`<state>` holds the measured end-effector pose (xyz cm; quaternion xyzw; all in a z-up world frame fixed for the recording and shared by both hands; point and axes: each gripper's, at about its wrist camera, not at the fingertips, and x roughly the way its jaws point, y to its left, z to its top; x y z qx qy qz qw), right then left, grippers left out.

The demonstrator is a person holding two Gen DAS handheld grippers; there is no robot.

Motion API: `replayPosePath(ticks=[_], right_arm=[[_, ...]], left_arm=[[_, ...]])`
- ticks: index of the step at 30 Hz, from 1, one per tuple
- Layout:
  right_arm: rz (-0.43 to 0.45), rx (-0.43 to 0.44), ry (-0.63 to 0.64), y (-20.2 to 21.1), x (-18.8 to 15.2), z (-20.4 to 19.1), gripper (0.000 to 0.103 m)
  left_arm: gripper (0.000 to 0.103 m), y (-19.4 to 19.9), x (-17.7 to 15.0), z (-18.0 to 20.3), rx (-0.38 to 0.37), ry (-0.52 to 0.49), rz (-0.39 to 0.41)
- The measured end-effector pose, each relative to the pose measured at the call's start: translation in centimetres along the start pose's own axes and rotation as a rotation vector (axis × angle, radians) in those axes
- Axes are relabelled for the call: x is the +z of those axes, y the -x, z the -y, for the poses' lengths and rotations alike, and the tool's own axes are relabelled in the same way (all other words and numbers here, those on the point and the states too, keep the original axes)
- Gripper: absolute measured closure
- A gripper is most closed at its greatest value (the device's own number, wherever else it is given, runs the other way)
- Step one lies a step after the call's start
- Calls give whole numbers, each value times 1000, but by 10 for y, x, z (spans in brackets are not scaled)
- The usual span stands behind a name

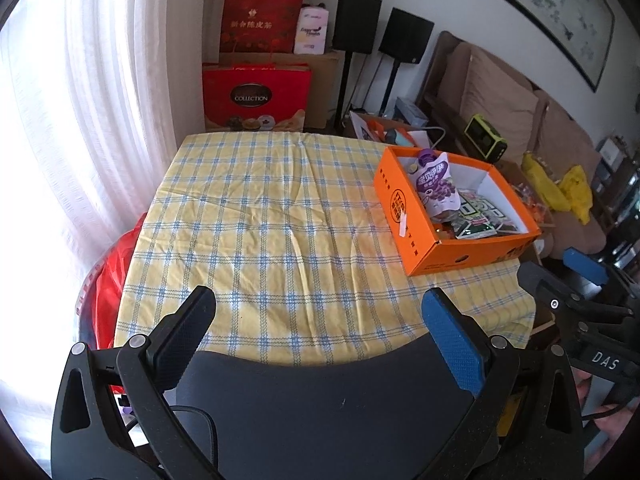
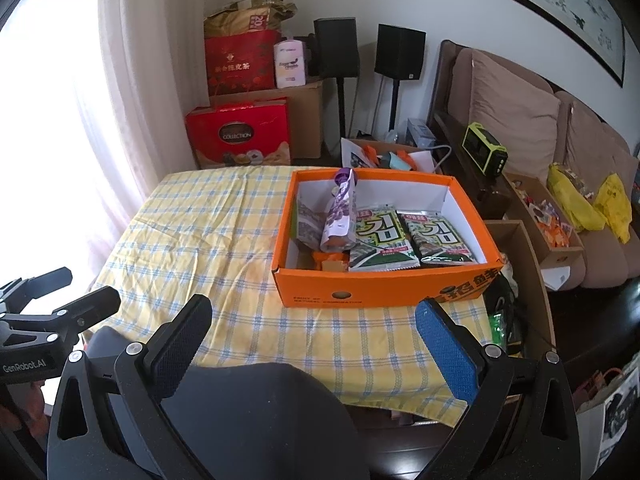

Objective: Organize objects

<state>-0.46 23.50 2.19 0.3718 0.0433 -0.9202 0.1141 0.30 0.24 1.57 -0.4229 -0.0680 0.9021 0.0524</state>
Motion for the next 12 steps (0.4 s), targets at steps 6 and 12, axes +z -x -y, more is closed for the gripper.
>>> replayPosePath(ticks=[6,12], right_arm=[[-4,1,-4,-1,-1,0,0],[-2,5,-6,0,-1,1,0]], left_arm=[[0,0,0,-2,7,6,0],[0,1,1,-2,16,1,3]])
